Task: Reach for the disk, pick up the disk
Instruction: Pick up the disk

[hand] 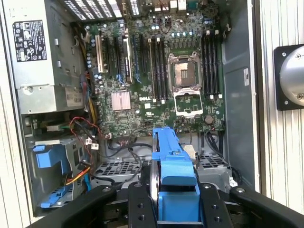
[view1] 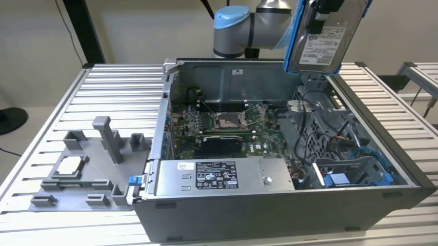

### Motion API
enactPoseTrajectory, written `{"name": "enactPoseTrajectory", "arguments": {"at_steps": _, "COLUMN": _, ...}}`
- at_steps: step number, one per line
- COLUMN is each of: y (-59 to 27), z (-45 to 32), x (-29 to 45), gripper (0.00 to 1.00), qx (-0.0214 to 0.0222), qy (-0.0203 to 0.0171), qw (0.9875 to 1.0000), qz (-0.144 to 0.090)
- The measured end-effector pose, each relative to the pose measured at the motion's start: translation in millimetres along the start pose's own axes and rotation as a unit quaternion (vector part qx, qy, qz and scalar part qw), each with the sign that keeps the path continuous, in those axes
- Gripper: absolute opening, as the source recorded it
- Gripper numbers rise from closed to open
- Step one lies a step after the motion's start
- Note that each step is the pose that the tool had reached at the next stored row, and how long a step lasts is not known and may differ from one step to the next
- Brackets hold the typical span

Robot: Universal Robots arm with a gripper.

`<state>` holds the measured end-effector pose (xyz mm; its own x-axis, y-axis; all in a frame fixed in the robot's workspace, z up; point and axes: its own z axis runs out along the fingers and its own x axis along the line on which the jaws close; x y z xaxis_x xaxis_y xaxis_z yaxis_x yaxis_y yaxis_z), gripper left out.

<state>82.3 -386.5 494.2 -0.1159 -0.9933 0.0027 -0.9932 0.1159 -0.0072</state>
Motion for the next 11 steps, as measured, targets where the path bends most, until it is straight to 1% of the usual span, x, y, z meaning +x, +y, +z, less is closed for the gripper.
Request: {"name": "enactPoseTrajectory", "arguments": {"at_steps": 11, "y": -2.1, "z": 0.3, "x": 17.5, "gripper": 0.0, "qx": 0.0, "qy": 0.0, "qw": 1.0, "qz": 0.0}}
